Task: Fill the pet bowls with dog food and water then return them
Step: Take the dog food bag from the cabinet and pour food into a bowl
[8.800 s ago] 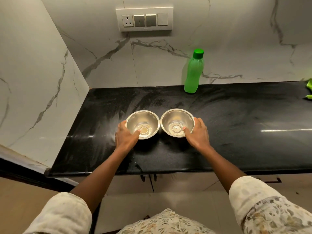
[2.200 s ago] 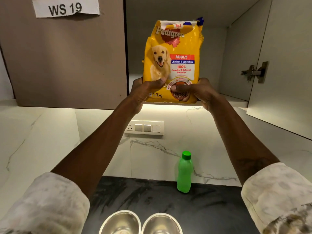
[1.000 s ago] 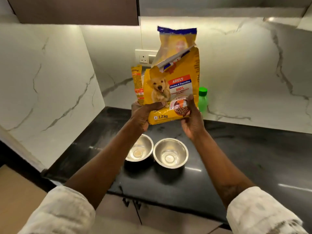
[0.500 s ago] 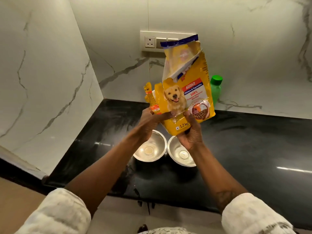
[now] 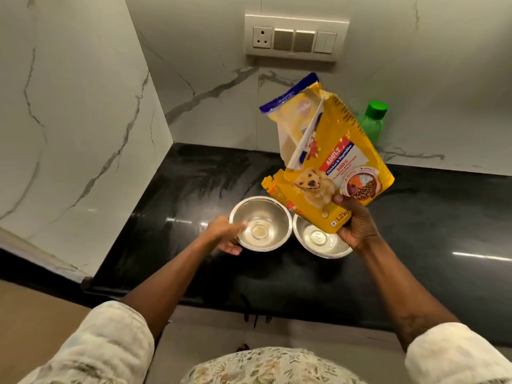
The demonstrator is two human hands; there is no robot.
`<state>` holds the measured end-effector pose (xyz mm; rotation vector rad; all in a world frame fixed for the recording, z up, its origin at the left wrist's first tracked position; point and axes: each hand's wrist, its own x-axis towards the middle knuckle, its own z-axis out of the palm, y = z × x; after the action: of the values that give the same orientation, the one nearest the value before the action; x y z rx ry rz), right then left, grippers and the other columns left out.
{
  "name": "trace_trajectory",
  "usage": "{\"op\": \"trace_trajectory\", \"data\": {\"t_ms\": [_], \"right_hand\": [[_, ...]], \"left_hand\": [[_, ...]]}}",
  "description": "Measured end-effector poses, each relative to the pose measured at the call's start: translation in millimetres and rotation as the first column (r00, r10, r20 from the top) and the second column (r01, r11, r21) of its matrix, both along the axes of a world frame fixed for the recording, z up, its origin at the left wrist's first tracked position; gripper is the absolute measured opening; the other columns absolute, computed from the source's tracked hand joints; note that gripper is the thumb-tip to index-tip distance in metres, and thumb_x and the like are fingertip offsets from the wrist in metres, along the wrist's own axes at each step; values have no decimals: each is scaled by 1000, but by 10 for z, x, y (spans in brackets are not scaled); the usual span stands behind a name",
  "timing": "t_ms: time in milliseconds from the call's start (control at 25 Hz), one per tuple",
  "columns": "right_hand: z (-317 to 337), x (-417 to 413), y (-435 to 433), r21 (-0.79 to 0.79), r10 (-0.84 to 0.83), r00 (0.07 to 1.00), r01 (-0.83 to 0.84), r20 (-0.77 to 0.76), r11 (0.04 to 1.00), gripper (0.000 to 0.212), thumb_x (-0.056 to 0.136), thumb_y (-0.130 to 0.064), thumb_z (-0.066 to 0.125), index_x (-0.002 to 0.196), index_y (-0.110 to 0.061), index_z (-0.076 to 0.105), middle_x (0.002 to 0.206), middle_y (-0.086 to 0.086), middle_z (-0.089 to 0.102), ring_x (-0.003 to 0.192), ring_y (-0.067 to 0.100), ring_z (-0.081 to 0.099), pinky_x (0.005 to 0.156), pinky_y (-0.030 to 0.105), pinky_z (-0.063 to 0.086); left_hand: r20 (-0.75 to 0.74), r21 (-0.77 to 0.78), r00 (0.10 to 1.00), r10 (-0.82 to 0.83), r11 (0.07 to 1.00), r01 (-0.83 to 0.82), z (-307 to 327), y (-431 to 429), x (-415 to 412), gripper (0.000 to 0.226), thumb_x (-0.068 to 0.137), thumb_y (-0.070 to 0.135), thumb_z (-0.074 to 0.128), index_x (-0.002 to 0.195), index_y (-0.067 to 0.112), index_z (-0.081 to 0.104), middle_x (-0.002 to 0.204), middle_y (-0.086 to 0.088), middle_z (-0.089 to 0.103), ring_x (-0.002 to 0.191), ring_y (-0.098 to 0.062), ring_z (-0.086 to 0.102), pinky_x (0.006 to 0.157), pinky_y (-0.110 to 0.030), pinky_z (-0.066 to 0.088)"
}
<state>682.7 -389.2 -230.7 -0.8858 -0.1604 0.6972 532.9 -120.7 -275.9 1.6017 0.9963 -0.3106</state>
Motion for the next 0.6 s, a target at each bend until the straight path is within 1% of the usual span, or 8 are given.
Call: {"op": "trace_trajectory", "data": {"t_ms": [40, 120, 200, 280, 320, 400, 480, 600], "right_hand": [[-10, -17, -1, -3, -8, 1000, 8, -2, 1000, 75, 78, -3, 66, 151, -14, 48, 143, 16, 60, 129, 39, 59, 99, 62, 54], [-30, -35, -10, -3, -23, 1000, 23, 4, 1000, 61, 81, 1, 60, 139, -17, 59, 135, 13, 67, 122, 36, 65, 92, 58, 58], [-35, -16, -14, -37, -28, 999, 30, 35, 999, 56, 79, 2, 63, 130, -20, 66, 134, 13, 68, 122, 36, 66, 97, 60, 56], [-10, -1, -9, -70, -36, 997, 40, 62, 997, 54, 80, 4, 62, 128, -19, 68, 133, 13, 69, 122, 37, 66, 100, 62, 54], [12, 4, -4, -82, -34, 997, 40, 76, 996, 55, 80, 6, 61, 129, -18, 67, 131, 13, 70, 119, 36, 68, 97, 60, 56], [75, 0, 23, -117, -21, 995, 32, 95, 993, 58, 79, 14, 60, 129, -14, 64, 123, 12, 74, 110, 33, 72, 84, 53, 63], [164, -13, 67, -152, 0, 993, 18, 119, 988, 57, 78, 16, 59, 127, -12, 63, 113, 9, 78, 101, 30, 76, 74, 45, 64], [211, 33, 84, -174, 3, 989, 23, 149, 984, 57, 77, 16, 59, 126, -12, 63, 110, 8, 79, 98, 27, 77, 71, 42, 64]], "left_hand": [[35, -13, 999, 9, 1000, -8, -27, -28, -11, 35, 95, 12, 70, 129, 4, 61, 101, -25, 75, 73, -33, 79, 67, -52, 66], [115, -5, 992, 51, 999, -51, -41, -43, -8, 39, 87, -5, 59, 124, 5, 67, 101, -21, 76, 72, -32, 79, 65, -51, 66], [174, 17, 980, 100, 994, -105, 74, -56, -33, 36, 87, -8, 52, 116, 6, 69, 95, -16, 76, 65, -28, 78, 57, -42, 65], [199, 78, 974, 109, 989, -126, 209, -59, -61, 34, 89, -8, 49, 110, 12, 67, 89, -10, 74, 58, -24, 77, 51, -34, 62], [210, 94, 974, 88, 989, -110, 265, -58, -63, 35, 89, -8, 48, 111, 14, 66, 88, -9, 74, 58, -24, 77, 50, -32, 61], [238, 99, 970, 57, 992, -82, 366, -74, -60, 36, 90, -8, 48, 113, 15, 64, 89, -10, 74, 59, -23, 77, 50, -32, 61], [251, 97, 967, 37, 993, -64, 419, -96, -42, 34, 93, -7, 51, 113, 19, 61, 92, -10, 75, 63, -23, 78, 55, -33, 63], [262, 96, 965, 30, 994, -57, 415, -116, -9, 36, 93, -6, 55, 117, 19, 59, 96, -11, 75, 68, -24, 80, 60, -36, 65]]}}
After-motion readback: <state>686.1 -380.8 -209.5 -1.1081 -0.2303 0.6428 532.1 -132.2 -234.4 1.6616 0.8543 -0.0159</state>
